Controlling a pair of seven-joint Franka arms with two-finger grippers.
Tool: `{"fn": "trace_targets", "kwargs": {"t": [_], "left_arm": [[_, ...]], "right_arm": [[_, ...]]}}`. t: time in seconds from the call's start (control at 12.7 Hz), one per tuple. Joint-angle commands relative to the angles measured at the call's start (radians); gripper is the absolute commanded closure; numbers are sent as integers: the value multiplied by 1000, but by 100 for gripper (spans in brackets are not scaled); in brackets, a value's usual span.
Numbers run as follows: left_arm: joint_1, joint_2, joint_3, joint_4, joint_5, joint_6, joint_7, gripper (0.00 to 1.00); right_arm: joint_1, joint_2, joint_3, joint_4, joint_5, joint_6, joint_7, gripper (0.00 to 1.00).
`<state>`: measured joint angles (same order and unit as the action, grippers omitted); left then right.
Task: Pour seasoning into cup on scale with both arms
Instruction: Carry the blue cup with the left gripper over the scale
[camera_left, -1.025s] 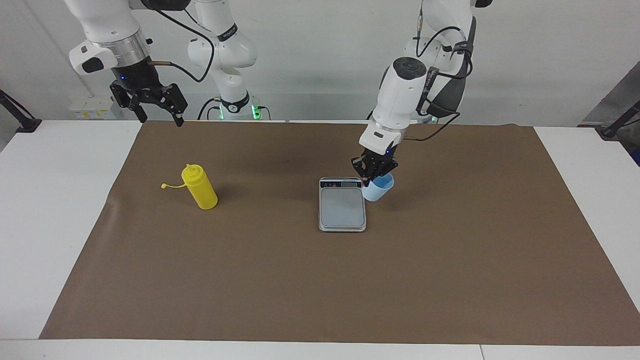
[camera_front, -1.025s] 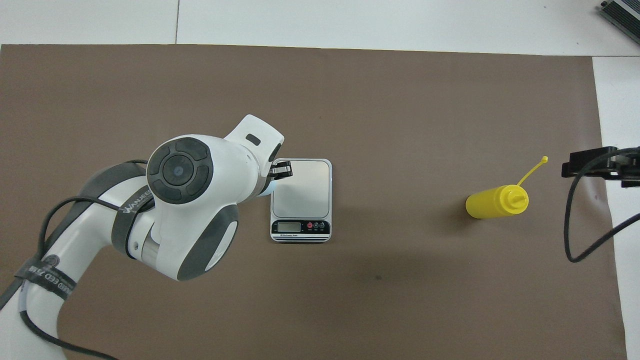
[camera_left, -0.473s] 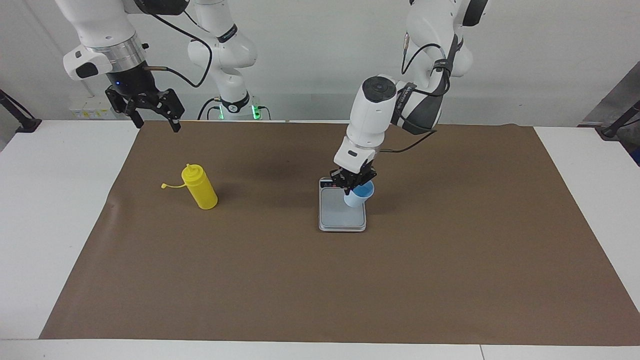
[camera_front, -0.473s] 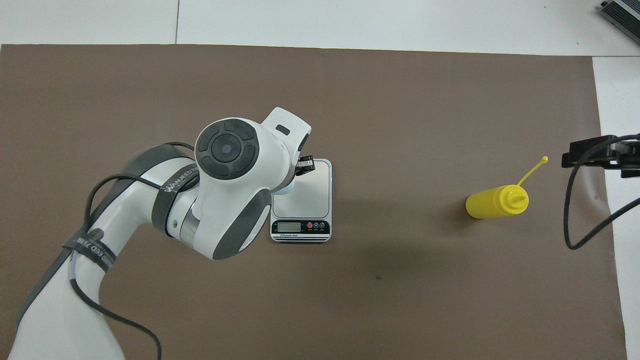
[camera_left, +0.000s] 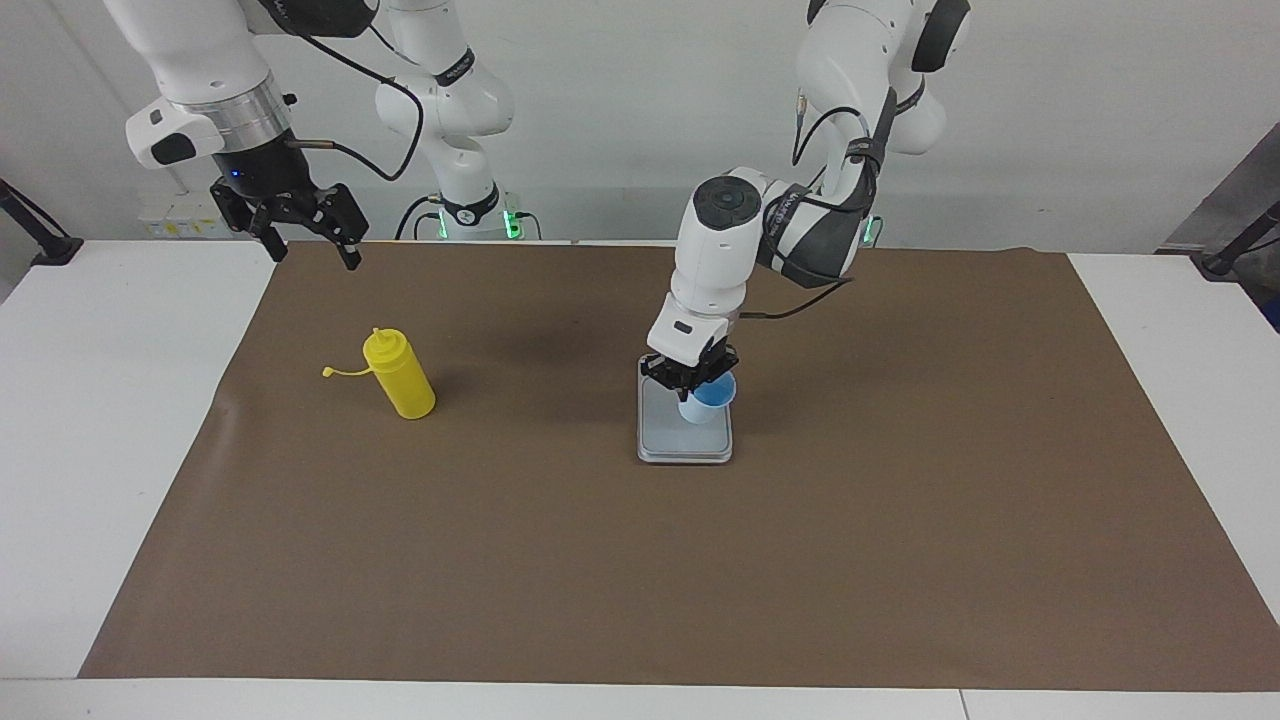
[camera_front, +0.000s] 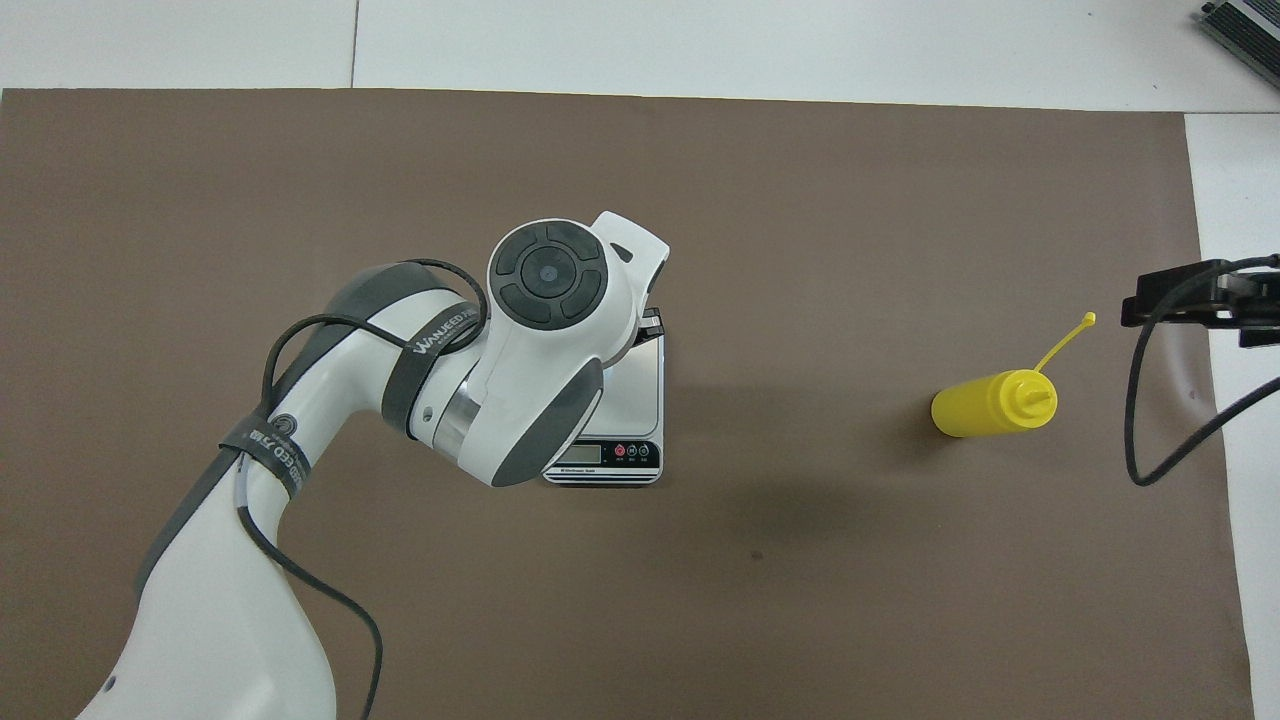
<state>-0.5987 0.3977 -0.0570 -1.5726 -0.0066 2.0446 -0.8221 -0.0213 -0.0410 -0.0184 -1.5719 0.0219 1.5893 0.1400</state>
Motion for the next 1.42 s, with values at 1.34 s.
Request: {"fn": "trace_targets", "kwargs": {"t": [1.34], "left_arm": [[-67, 66, 14, 17, 102, -20, -49, 100]], "right_arm": [[-19, 6, 8, -8, 9, 17, -45, 0]]}}
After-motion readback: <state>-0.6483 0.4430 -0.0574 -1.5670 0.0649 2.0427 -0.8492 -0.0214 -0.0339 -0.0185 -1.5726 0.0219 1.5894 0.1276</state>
